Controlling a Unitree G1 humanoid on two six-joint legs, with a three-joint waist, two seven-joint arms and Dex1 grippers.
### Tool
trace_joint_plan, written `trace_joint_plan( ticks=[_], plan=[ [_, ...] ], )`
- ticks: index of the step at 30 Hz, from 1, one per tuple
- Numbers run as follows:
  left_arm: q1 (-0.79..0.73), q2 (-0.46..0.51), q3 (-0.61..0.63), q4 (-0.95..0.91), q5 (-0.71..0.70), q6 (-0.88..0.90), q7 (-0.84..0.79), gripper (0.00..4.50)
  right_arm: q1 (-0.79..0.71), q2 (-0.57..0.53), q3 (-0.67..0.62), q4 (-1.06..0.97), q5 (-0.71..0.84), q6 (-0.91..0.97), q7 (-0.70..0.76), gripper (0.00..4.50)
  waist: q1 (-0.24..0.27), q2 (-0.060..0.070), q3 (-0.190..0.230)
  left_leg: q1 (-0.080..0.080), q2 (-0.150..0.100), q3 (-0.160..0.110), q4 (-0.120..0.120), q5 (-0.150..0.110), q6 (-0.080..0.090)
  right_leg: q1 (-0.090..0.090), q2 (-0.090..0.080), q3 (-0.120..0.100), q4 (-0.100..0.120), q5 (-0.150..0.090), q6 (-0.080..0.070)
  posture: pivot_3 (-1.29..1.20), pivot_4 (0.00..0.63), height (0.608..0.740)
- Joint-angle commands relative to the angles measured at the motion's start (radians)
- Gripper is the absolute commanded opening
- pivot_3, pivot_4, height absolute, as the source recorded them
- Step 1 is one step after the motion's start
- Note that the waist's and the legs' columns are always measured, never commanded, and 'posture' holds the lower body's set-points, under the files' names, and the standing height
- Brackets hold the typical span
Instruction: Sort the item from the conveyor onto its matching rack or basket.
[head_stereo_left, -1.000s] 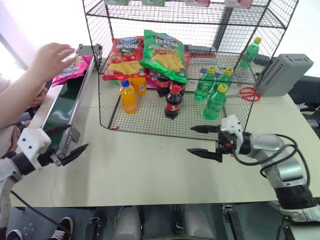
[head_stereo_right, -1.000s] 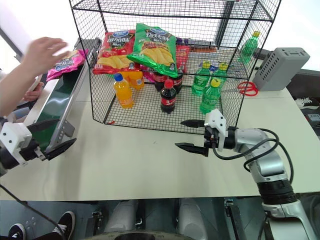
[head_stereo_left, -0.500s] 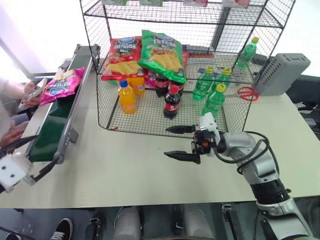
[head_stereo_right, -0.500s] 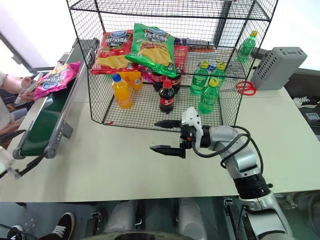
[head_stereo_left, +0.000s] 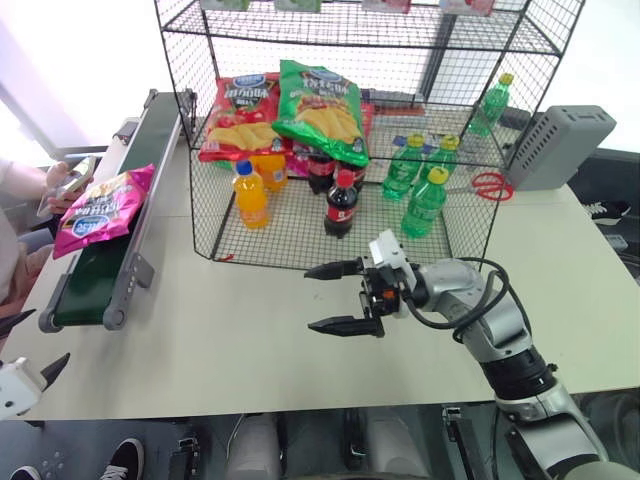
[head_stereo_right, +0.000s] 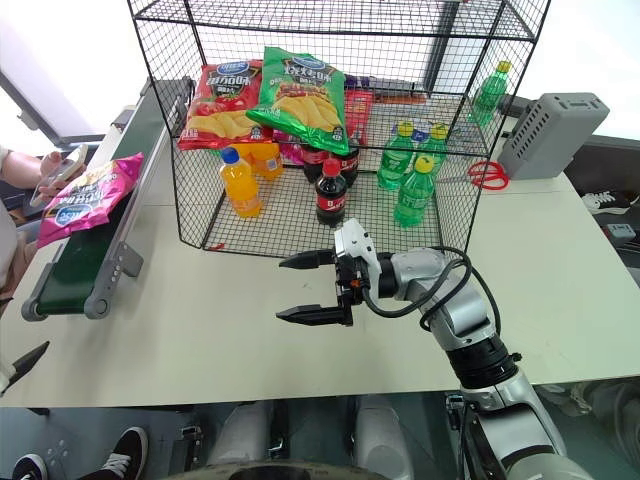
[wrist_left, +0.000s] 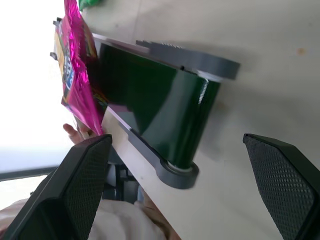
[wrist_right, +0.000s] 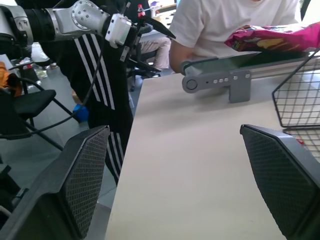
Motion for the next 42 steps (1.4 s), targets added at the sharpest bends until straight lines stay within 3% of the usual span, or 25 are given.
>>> trace_joint_plan(
  ticks=[1, 4, 8, 24, 27, 34, 36, 42],
  plan=[
    [-0.022, 0.038, -0.010, 0.026, 0.033, -0.024, 0.066, 4.50, -0.009, 0.001, -0.010, -0.034, 0.015, 0.002, 0.005, 4.36, 0.001, 0.000, 0.000, 0.000, 0.000, 0.000, 0.000, 0.000, 0.000, 0.000, 0.000, 0.000, 0.000, 0.000, 0.000, 0.00, 0.150, 0.740],
    [-0.031, 0.050, -0.028, 0.045, 0.042, -0.035, 0.093, 4.50, -0.009, -0.006, -0.012, -0.023, -0.005, -0.019, 0.003, 4.36, -0.001, -0.001, 0.000, 0.000, 0.000, 0.000, 0.000, 0.000, 0.000, 0.000, 0.000, 0.000, 0.000, 0.000, 0.000, 0.00, 0.150, 0.740],
    [-0.049, 0.061, -0.056, 0.055, 0.046, -0.035, 0.127, 4.50, -0.037, 0.059, -0.063, 0.046, -0.059, -0.129, -0.102, 4.36, -0.006, -0.001, 0.000, 0.000, 0.000, 0.000, 0.000, 0.000, 0.000, 0.000, 0.001, 0.000, 0.000, 0.000, 0.000, 0.00, 0.150, 0.740],
    [-0.102, 0.088, -0.159, 0.033, 0.015, 0.010, 0.142, 4.50, 0.000, 0.027, -0.054, 0.009, -0.051, -0.114, -0.090, 4.36, -0.003, -0.001, -0.001, -0.001, 0.000, 0.001, 0.000, 0.000, 0.000, -0.001, 0.000, 0.000, 0.001, 0.001, 0.000, 0.00, 0.150, 0.740],
    [-0.077, 0.089, -0.174, 0.013, -0.064, 0.033, 0.080, 3.60, 0.000, 0.025, -0.058, 0.002, -0.044, -0.107, -0.093, 4.50, -0.004, -0.001, 0.000, -0.001, 0.000, 0.001, 0.000, 0.000, 0.000, -0.001, 0.000, 0.000, 0.001, 0.001, 0.000, 0.00, 0.150, 0.740],
    [-0.073, 0.082, -0.144, 0.001, -0.159, 0.051, 0.058, 0.09, 0.003, 0.016, -0.061, 0.014, -0.059, -0.126, -0.094, 4.50, -0.003, -0.001, 0.000, -0.001, 0.000, 0.001, 0.000, 0.000, 0.000, -0.001, 0.000, 0.000, 0.001, 0.001, 0.000, 0.00, 0.150, 0.740],
    [-0.087, 0.070, -0.127, -0.016, -0.220, 0.087, 0.053, 0.03, 0.005, 0.017, -0.061, 0.013, -0.060, -0.126, -0.097, 4.50, -0.001, -0.001, 0.000, -0.001, 0.000, 0.001, 0.000, 0.000, 0.000, -0.001, 0.000, 0.000, 0.001, 0.001, 0.000, 0.00, 0.150, 0.740],
    [-0.086, 0.069, -0.032, -0.202, -0.638, 0.302, -0.144, 0.03, 0.015, -0.003, -0.074, 0.032, -0.069, -0.144, -0.083, 4.50, -0.003, -0.001, -0.001, -0.001, 0.000, 0.000, 0.000, 0.000, 0.000, -0.001, 0.000, 0.000, 0.000, 0.001, 0.000, 0.00, 0.150, 0.740]
  ],
)
